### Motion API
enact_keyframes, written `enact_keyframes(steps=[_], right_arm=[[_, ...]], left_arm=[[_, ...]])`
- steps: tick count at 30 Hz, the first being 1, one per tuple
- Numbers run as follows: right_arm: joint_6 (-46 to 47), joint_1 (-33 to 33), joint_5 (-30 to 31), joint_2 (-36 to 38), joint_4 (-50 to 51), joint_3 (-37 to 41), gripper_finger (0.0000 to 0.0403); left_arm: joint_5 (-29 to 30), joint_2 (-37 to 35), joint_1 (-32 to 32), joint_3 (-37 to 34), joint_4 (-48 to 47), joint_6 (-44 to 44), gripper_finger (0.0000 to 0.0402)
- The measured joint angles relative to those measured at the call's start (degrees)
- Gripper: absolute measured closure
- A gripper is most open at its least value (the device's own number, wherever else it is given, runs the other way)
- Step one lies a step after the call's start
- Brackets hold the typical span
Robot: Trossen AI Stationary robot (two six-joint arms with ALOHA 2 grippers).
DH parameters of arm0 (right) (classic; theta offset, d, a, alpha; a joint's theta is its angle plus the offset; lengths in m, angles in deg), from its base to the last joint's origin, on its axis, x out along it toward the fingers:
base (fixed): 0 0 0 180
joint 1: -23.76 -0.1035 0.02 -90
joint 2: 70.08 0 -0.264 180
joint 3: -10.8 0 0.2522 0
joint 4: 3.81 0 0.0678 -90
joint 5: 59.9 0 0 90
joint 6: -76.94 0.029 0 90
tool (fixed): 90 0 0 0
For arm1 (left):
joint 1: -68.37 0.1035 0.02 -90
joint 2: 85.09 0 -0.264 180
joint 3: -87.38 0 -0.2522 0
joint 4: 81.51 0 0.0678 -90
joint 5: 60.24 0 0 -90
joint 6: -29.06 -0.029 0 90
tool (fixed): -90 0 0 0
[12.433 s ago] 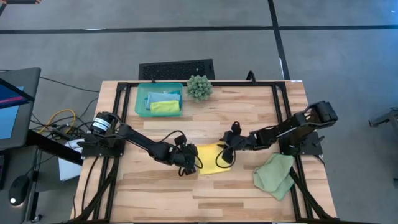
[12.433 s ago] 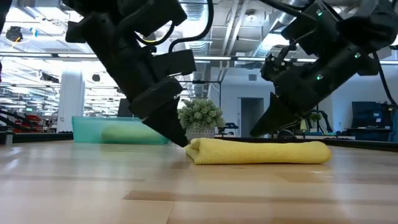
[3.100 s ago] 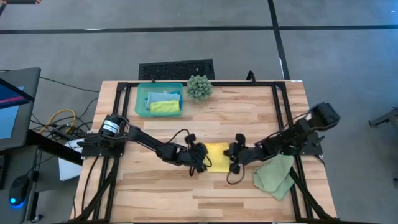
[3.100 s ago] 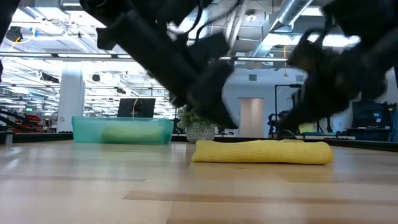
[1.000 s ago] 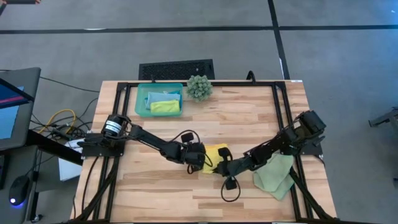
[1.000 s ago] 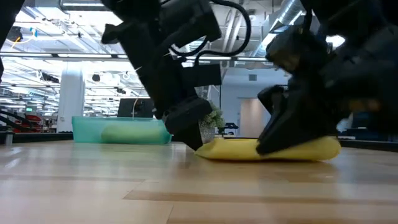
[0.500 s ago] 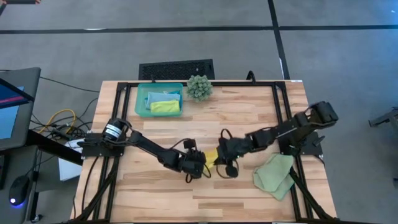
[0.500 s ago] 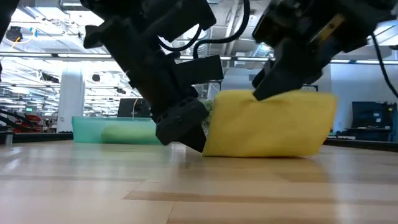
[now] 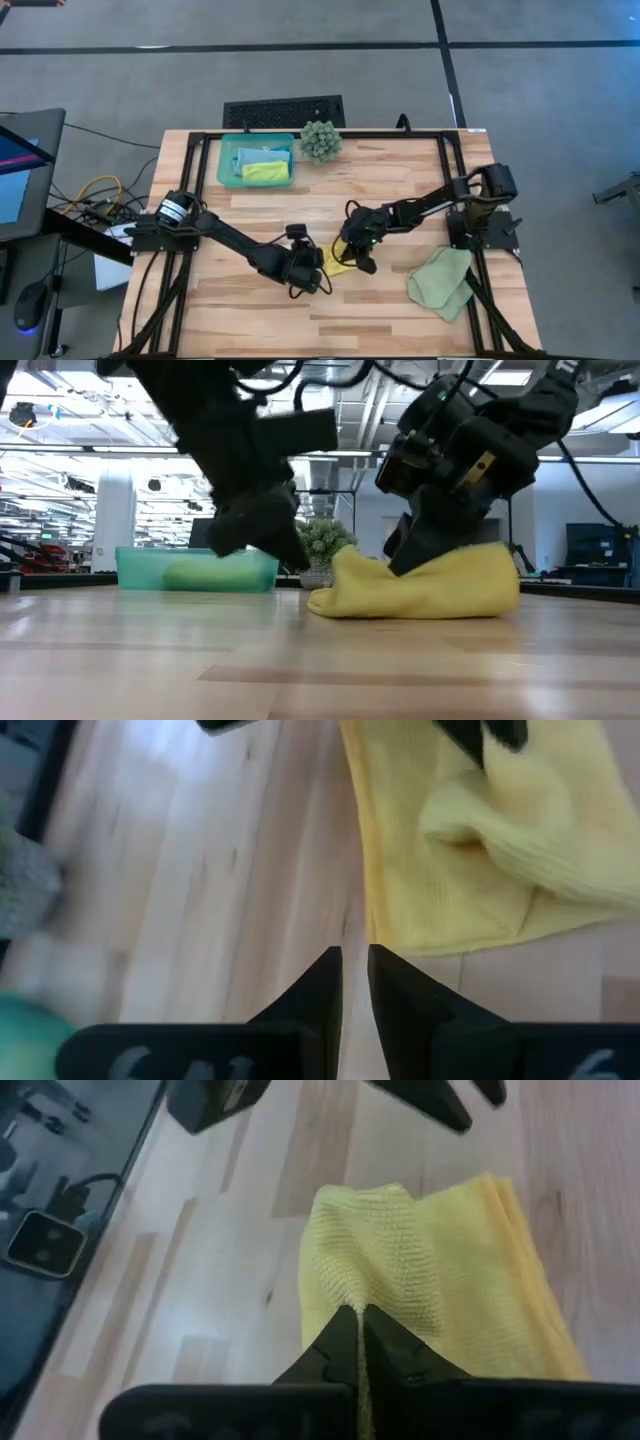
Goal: Fold microfiber towels
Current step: Fold the yellow microfiber cloth
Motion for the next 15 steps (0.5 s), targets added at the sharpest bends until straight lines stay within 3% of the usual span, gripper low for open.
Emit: enact_keyframes(steps=[4,15], right_arm=[[-0.5,0.5,-1.9,-1.6,0.4,-1.1,0.0383],[-0.5,0.4,-6.0,0.9,3.6,-4.5,0.0383]], left_arm=[[-2.6,0.5,0.0,-3.3,3.2,1.8,0.0356],[-3.2,0.3,0.3,-13.7,26.5,0.7,0.0356]])
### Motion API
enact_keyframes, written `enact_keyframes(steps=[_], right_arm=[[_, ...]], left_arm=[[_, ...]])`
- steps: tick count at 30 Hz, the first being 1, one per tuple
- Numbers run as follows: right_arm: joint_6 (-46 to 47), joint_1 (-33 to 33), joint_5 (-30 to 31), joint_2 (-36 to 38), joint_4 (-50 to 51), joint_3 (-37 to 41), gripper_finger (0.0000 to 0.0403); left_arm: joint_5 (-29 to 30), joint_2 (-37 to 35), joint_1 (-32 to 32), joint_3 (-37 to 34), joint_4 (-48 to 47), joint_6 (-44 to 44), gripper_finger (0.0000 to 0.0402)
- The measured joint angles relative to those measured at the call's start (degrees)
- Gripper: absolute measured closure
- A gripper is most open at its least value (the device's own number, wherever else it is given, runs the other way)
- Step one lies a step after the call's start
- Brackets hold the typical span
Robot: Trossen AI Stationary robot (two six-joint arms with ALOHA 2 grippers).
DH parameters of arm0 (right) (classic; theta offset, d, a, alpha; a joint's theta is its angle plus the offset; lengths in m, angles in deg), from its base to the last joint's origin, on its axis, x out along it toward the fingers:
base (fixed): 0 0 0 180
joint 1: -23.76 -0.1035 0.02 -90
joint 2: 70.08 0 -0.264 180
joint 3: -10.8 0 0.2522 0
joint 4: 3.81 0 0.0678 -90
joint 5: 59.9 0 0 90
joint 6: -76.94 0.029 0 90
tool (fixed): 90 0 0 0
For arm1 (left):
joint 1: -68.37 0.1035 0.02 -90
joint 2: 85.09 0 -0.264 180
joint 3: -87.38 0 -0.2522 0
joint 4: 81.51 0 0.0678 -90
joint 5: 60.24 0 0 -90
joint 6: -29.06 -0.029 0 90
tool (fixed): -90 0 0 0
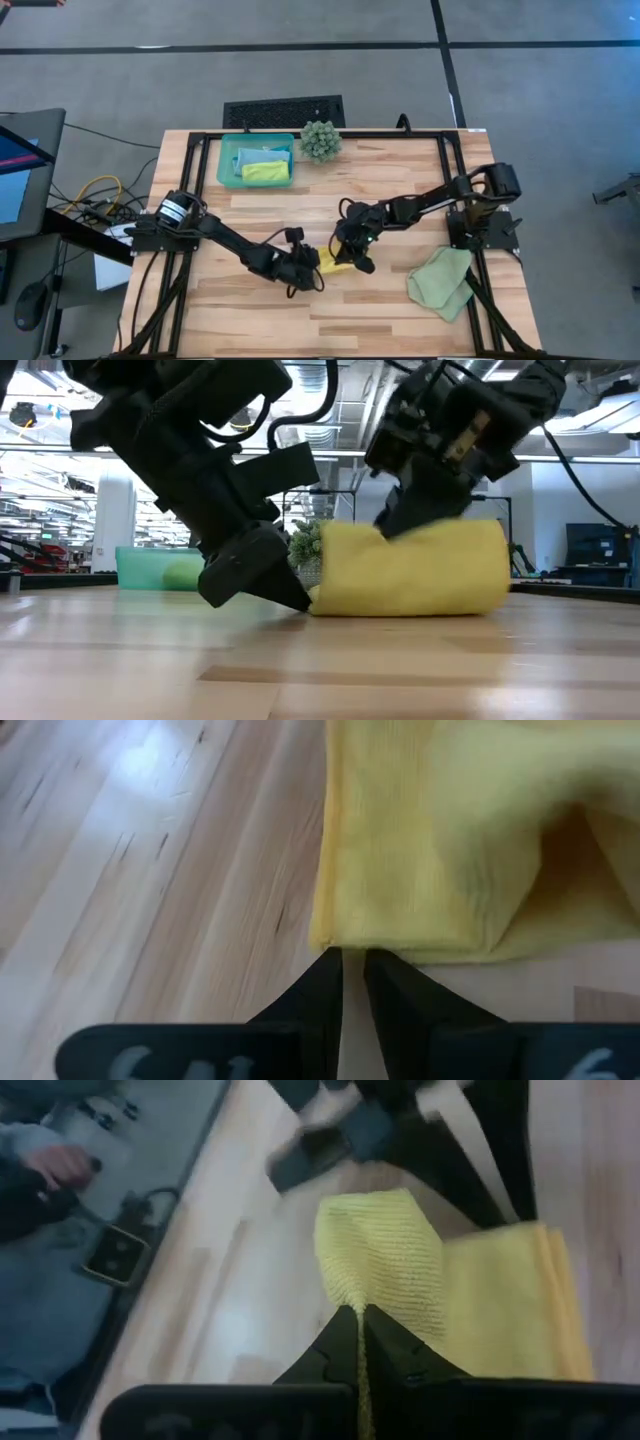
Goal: Fold microfiber towels
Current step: Fold the yellow microfiber cloth
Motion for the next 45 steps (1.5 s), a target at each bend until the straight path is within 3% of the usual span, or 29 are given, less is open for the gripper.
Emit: enact_keyframes(steps=[8,26,40,45], right_arm=[[1.5,0.0,-6.3,0.7,-0.8,-1.0,0.038],[2.7,9.1,-5.3,0.6,4.6,-0.9,0.0384],[-1.4,10.2,-5.4,0.6,5.0,-0.9,0.0379],[-4.4,9.8,0.0,0.6,5.0,-0.9,0.0377]], left_arm=[[-0.2,0.0,0.9,-2.5,6.2,-2.0,0.0356],[-0.9,0.1,1.0,-2.7,8.6,-4.8,0.0356],[-0.9,0.1,1.0,-2.7,8.9,-5.8,0.0356],[-0.9,0.1,1.0,-2.7,8.9,-5.8,0.0356]])
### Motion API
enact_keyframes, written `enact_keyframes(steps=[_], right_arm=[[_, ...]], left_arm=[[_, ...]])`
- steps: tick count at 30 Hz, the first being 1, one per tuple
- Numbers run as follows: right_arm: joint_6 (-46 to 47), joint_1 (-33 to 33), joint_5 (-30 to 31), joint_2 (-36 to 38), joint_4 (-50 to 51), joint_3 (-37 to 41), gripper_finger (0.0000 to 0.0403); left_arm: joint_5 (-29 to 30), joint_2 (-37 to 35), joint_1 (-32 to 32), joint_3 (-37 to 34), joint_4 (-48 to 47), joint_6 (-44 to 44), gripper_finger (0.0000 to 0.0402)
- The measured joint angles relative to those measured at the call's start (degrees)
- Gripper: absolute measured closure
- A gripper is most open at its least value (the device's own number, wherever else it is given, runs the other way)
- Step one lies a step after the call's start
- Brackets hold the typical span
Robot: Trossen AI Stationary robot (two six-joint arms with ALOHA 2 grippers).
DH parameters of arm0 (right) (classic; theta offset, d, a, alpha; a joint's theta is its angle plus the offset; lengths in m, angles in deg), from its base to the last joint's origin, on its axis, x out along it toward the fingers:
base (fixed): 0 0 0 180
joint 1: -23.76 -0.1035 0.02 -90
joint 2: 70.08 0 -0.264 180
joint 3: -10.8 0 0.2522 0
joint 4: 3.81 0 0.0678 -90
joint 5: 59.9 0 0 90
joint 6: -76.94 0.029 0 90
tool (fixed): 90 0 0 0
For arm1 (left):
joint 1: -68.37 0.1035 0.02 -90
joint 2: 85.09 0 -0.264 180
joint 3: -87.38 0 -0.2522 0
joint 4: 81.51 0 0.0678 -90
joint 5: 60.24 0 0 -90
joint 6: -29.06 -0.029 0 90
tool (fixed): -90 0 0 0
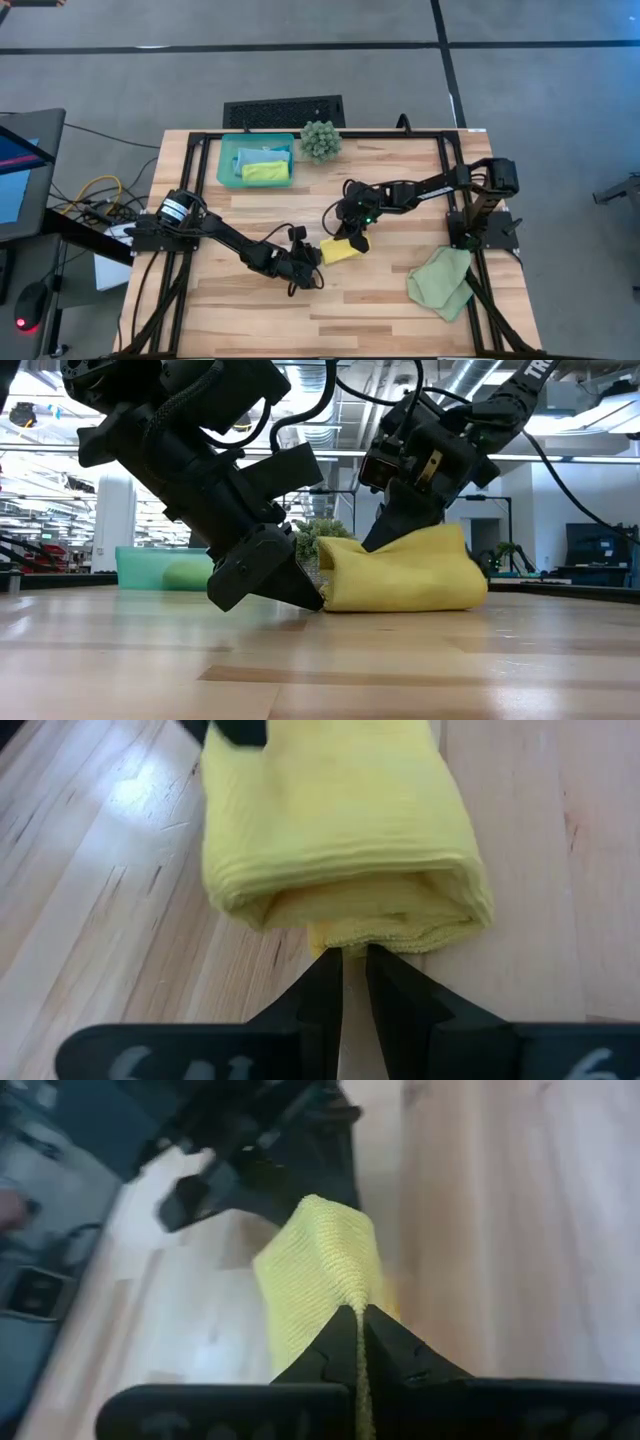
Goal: Fold microfiber towels
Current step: Fold the yellow microfiber cloth
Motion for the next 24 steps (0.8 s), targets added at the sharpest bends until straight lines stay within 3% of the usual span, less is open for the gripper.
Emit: enact_keyframes(steps=[5,14,17,21,24], right_arm=[[-3.1,-0.9,4.9,0.0,-0.2,0.0,0.0357],[-3.2,-0.5,4.9,0.2,0.0,0.0,0.0243],[-3.2,0.1,4.5,3.3,1.1,0.1,0.0216],[-5.3,0.1,4.9,9.3,4.7,0.1,0.0204],[-6.6,-0.2,4.8,13.9,9.1,0.1,0.022]], left_arm=[[0.0,0.0,0.0,0.0,0.0,0.0,0.0356],[0.0,0.0,0.0,0.0,0.0,0.0,0.0356],[0.0,0.0,0.0,0.0,0.0,0.1,0.0356],[0.0,0.0,0.0,0.0,-0.1,0.3,0.0356],[0.0,0.0,0.0,0.0,-0.1,0.3,0.0356]])
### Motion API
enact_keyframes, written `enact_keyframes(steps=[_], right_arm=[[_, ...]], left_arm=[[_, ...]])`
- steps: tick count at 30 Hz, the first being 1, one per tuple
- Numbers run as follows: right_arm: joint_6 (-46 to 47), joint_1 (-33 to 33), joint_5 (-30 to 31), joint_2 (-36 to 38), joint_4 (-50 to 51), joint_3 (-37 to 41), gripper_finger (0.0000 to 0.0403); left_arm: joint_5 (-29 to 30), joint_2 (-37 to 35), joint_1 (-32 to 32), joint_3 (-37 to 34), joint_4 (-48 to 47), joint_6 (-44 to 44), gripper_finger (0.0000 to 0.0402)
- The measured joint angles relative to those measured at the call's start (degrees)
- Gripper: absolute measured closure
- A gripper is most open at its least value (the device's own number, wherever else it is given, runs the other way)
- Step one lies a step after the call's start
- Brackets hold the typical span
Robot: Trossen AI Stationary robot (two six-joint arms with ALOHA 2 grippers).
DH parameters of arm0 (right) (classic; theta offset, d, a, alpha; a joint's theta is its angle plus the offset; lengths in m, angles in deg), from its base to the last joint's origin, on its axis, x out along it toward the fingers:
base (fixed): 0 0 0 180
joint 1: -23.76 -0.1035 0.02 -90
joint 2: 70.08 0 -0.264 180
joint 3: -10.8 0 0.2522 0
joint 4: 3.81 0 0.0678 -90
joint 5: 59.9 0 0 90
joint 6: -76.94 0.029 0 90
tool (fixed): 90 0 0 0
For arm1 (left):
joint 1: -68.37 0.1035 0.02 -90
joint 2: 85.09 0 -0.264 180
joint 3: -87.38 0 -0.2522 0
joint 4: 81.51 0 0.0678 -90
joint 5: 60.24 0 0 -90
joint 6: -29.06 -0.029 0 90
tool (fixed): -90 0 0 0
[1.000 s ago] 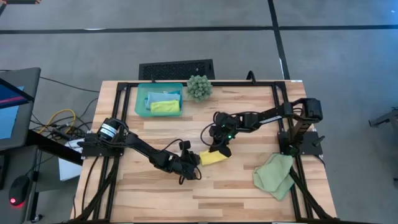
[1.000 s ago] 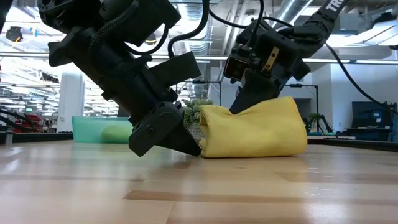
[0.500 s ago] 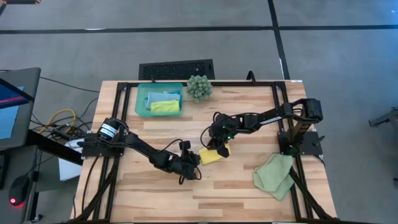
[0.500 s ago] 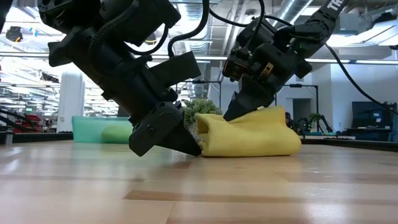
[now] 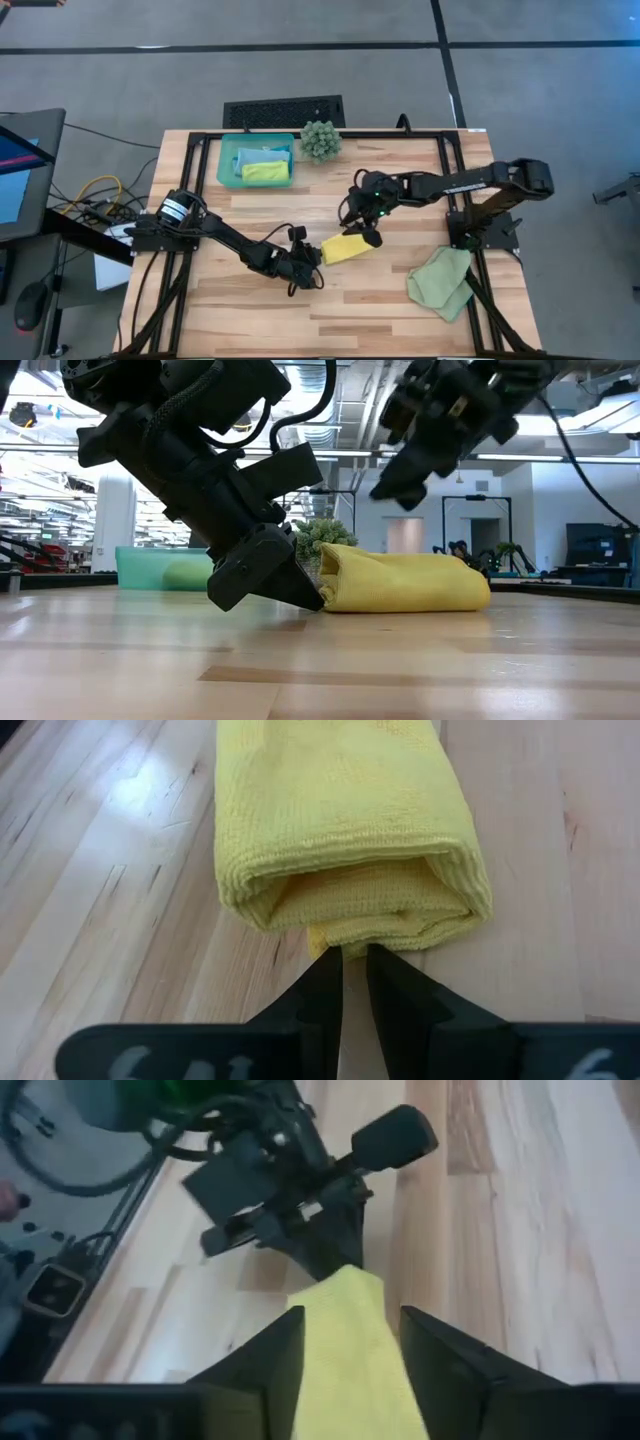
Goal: Fold microfiber towels
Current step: Fold the yellow microfiber cloth
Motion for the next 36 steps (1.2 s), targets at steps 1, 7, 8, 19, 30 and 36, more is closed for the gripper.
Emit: enact_keyframes(steps=[1,7,8,19,30,36], right_arm=[[0.0,-0.2,0.0,0.9,0.9,0.1,0.0231],[5.8,-1.6,3.7,-0.8,-4.3,5.4,0.0341],[6.5,-2.0,3.9,-1.9,-5.7,6.0,0.036],[9.0,-6.7,6.2,-16.7,-15.6,6.3,0.0371],[7.9,-6.7,5.5,-7.9,-14.2,6.2,0.0364],[7.9,-3.4,4.5,-8.0,-15.1,6.2,0.0268]], left_arm=[[0.0,0.0,0.0,0.0,0.0,0.0,0.0356],[0.0,0.0,0.0,0.0,0.0,0.0,0.0356],[0.0,0.0,0.0,0.0,0.0,0.0,0.0356],[0.3,0.0,1.5,0.1,-0.6,-1.3,0.0356],[0.6,0.0,2.3,0.1,-0.7,-3.2,0.0356],[0.6,0.0,2.3,0.1,-0.8,-3.2,0.0356]])
